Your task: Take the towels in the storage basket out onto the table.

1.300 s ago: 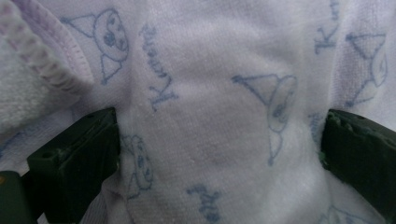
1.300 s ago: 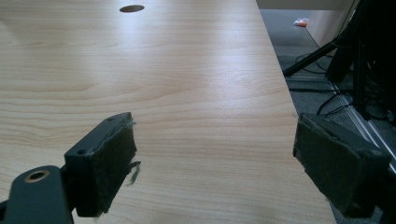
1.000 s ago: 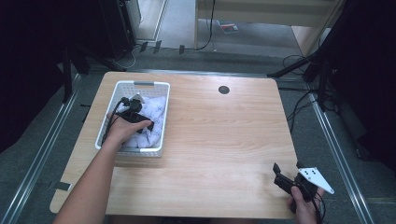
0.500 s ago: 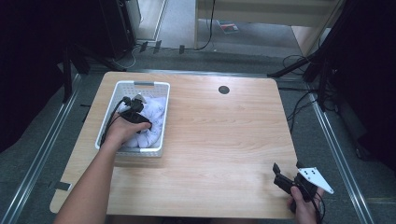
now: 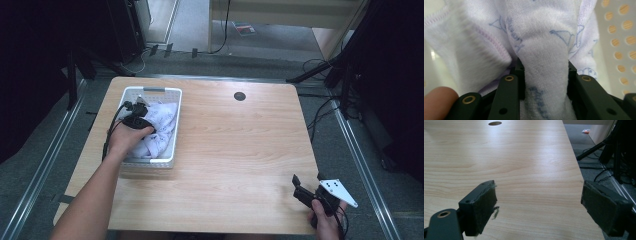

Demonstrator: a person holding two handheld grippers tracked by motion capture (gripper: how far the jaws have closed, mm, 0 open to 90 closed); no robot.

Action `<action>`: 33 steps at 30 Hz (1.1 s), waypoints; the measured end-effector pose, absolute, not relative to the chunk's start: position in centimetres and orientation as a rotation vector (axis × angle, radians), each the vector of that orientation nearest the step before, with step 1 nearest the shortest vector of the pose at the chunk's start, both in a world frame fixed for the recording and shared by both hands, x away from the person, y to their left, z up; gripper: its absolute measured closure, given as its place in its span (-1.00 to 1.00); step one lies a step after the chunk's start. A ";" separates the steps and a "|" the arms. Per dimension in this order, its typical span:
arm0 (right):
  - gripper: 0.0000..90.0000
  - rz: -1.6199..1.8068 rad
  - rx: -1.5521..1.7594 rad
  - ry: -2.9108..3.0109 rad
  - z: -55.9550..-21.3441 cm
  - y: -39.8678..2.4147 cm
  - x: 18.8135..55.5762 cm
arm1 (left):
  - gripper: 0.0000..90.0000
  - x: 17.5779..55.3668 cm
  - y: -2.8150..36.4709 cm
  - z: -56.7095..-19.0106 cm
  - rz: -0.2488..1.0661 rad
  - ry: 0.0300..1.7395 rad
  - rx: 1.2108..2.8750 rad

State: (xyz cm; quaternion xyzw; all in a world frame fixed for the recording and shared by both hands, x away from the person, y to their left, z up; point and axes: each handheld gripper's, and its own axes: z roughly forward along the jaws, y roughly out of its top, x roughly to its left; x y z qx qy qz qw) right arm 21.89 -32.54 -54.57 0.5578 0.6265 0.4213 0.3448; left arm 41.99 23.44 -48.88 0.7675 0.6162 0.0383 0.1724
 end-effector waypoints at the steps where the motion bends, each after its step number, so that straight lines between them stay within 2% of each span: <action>1: -0.70 1.094 1.448 1.627 -54.6 -32.5 21.9 | 0.53 41.9 23.5 -48.5 0.117 1.750 2.180; 19: -0.70 1.093 1.449 1.626 -54.6 -32.5 21.9 | 0.53 40.7 23.9 -37.9 0.258 1.667 2.135; 26: -0.70 1.091 1.446 1.628 -54.6 -32.5 21.9 | 0.53 40.4 22.4 -35.3 0.278 1.610 2.134; 33: -0.70 1.095 1.455 1.623 -54.6 -32.5 21.8 | 0.52 40.6 19.8 -34.5 0.247 1.563 2.121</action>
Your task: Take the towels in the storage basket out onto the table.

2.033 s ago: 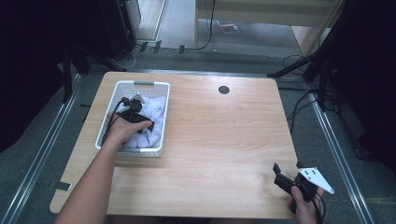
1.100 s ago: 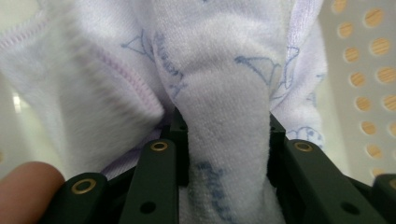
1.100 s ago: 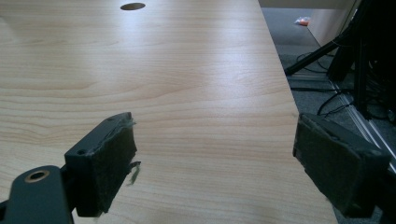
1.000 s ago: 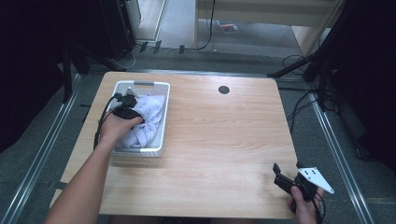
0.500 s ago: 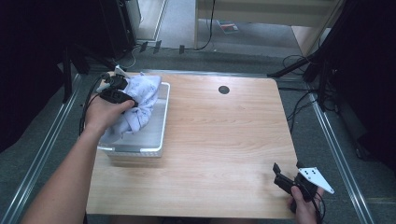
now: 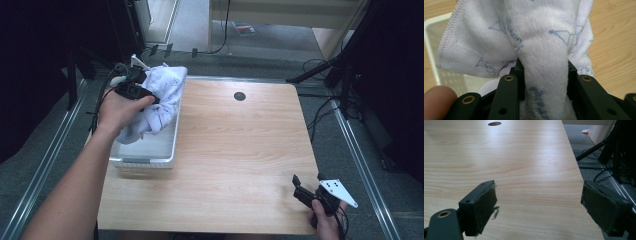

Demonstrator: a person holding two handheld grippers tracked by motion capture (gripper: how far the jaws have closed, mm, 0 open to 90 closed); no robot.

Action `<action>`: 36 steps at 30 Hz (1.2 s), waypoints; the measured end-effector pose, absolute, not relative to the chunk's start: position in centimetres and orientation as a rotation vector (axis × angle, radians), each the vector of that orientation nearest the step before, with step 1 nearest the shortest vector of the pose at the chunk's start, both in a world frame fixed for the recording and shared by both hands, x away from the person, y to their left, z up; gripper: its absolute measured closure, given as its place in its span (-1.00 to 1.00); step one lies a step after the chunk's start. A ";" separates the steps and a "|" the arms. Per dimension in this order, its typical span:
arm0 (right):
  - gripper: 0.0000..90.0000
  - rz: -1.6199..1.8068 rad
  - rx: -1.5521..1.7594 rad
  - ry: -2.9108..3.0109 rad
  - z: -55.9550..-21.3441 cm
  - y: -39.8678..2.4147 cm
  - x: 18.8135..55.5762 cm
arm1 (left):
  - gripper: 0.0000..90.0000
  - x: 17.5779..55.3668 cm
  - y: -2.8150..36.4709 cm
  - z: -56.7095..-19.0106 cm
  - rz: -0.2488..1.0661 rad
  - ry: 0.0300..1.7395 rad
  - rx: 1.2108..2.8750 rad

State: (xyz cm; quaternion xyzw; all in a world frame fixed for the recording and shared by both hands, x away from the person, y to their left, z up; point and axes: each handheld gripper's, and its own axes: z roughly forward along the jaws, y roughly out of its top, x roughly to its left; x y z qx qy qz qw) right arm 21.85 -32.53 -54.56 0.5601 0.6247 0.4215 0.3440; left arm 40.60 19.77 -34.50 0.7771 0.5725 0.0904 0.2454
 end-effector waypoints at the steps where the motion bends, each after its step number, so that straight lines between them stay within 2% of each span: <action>1: -0.70 1.095 1.454 1.623 -54.6 -32.5 21.8 | 0.52 40.7 19.1 -34.5 0.247 1.552 2.128; 10: -0.70 1.099 1.456 1.622 -54.6 -32.6 21.8 | 0.52 41.2 14.3 -35.1 0.239 1.473 2.193; 28: -0.70 1.107 1.457 1.626 -54.6 -32.6 21.9 | 0.51 41.9 4.0 -38.3 0.142 1.322 2.278; 36: -0.70 1.107 1.456 1.627 -54.6 -32.6 21.9 | 0.50 42.1 0.2 -41.2 0.091 1.300 2.300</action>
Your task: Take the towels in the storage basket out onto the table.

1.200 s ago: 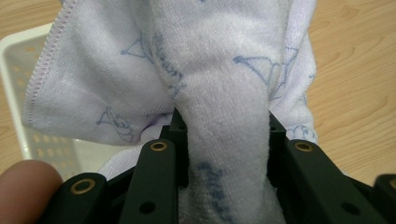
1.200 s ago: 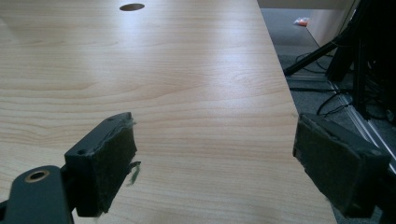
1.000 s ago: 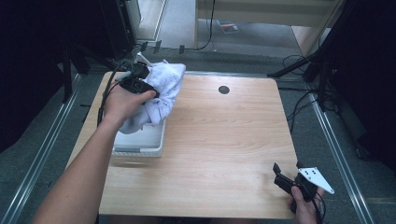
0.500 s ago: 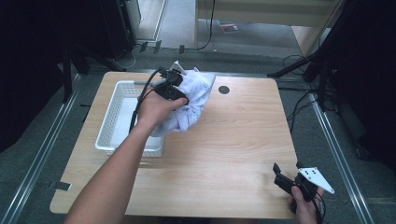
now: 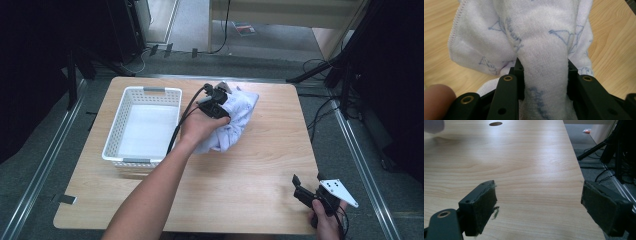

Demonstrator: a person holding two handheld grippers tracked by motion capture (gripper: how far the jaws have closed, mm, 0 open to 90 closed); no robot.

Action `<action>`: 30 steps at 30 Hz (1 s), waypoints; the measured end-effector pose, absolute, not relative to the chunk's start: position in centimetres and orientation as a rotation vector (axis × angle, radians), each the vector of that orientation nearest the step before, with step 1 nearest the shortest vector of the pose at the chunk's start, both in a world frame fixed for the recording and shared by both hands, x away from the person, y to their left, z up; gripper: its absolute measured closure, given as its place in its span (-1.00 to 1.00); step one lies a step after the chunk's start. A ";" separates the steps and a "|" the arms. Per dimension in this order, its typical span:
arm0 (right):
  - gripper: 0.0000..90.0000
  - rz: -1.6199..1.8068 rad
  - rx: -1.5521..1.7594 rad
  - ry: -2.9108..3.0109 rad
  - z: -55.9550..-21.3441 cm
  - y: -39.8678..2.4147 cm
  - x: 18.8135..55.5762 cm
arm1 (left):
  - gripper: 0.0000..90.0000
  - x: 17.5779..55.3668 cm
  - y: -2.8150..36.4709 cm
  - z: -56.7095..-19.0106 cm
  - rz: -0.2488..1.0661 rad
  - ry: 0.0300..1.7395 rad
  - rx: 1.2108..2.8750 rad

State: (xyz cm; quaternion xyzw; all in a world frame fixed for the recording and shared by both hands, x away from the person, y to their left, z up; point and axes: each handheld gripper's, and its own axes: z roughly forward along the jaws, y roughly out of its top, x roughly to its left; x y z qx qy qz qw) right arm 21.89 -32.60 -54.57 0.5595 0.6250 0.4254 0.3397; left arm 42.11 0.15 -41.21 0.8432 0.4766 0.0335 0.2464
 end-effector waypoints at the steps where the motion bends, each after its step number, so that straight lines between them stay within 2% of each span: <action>1: -0.70 1.108 1.458 1.627 -54.6 -32.6 21.9 | 0.50 42.1 -0.2 -41.6 0.083 1.296 2.306; 13: -0.70 1.112 1.452 1.627 -54.6 -32.6 21.9 | 0.48 41.5 -4.4 -45.9 0.042 1.279 2.363; 17: -0.70 1.111 1.452 1.628 -54.6 -32.6 21.9 | 0.38 41.3 -5.1 -46.9 0.045 1.278 2.379; 19: -0.70 1.112 1.448 1.628 -54.6 -32.7 21.9 | 0.16 41.2 -5.2 -47.0 0.052 1.286 2.363; 20: -0.70 1.112 1.449 1.628 -54.6 -32.7 21.9 | -0.02 41.2 -5.3 -46.9 0.060 1.307 2.353; 22: -0.70 1.115 1.449 1.628 -54.6 -32.7 21.9 | -0.54 41.2 -5.3 -46.6 0.086 1.323 2.362; 23: -0.70 1.115 1.448 1.628 -54.6 -32.7 21.9 | -0.68 41.1 -5.3 -46.3 0.091 1.331 2.357; 27: -0.70 1.114 1.452 1.630 -54.6 -32.6 21.9 | -0.93 41.2 -4.4 -45.3 0.085 1.349 2.351; 30: -0.70 1.113 1.446 1.629 -54.6 -32.6 21.9 | -0.99 41.2 -3.4 -44.7 0.119 1.358 2.365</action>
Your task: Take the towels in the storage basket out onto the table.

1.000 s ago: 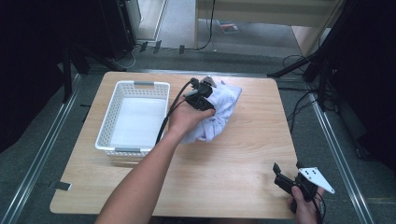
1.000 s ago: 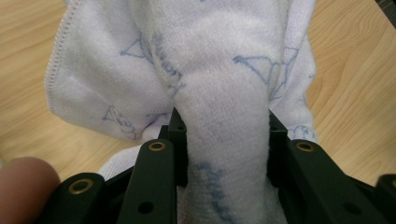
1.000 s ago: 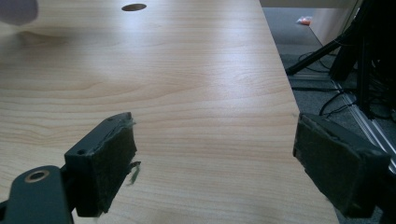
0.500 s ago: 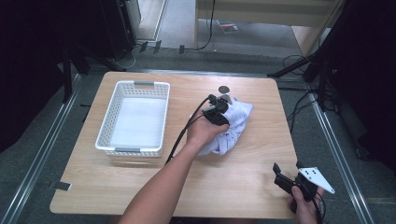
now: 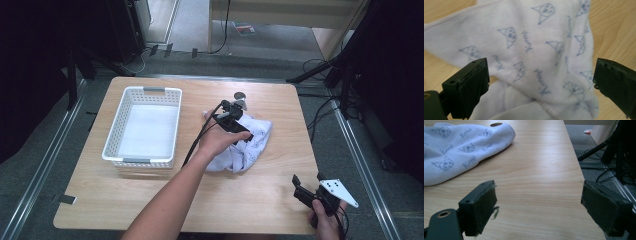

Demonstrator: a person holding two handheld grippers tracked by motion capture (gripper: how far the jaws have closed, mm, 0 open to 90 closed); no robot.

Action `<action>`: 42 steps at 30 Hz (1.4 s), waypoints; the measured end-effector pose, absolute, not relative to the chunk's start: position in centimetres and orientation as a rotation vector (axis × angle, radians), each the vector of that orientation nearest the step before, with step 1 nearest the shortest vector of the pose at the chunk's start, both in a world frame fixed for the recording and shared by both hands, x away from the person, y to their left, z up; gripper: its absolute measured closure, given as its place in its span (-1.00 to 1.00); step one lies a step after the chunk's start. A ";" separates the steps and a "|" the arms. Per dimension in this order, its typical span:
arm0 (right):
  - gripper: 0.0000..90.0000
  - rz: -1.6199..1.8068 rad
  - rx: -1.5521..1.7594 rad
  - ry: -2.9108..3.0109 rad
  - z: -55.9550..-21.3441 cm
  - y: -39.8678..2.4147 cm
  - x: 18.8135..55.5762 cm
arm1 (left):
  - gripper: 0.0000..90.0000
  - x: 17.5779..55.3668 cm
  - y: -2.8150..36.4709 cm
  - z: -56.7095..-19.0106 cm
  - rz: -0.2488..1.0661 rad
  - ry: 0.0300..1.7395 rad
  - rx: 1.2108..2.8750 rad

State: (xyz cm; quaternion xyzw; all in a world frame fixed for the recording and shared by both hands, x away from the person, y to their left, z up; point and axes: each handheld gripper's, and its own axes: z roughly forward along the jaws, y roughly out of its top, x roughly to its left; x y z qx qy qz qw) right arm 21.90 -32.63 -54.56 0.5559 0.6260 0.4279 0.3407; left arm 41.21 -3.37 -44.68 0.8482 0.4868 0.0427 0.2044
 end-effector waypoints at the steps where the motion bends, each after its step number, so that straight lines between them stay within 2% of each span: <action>1: -0.70 1.113 1.452 1.628 -54.6 -32.6 21.9 | -1.00 41.2 -3.0 -44.4 0.125 1.364 2.364; 11: -0.70 1.113 1.451 1.628 -54.6 -32.6 21.9 | -1.00 41.2 2.3 -41.5 0.227 1.409 2.312; 21: -0.70 1.112 1.451 1.628 -54.6 -32.6 21.9 | -1.00 41.1 8.4 -39.9 0.263 1.489 2.242; 42: -0.70 1.104 1.453 1.624 -54.6 -32.6 21.9 | -1.00 39.1 21.3 -39.2 0.327 1.694 2.094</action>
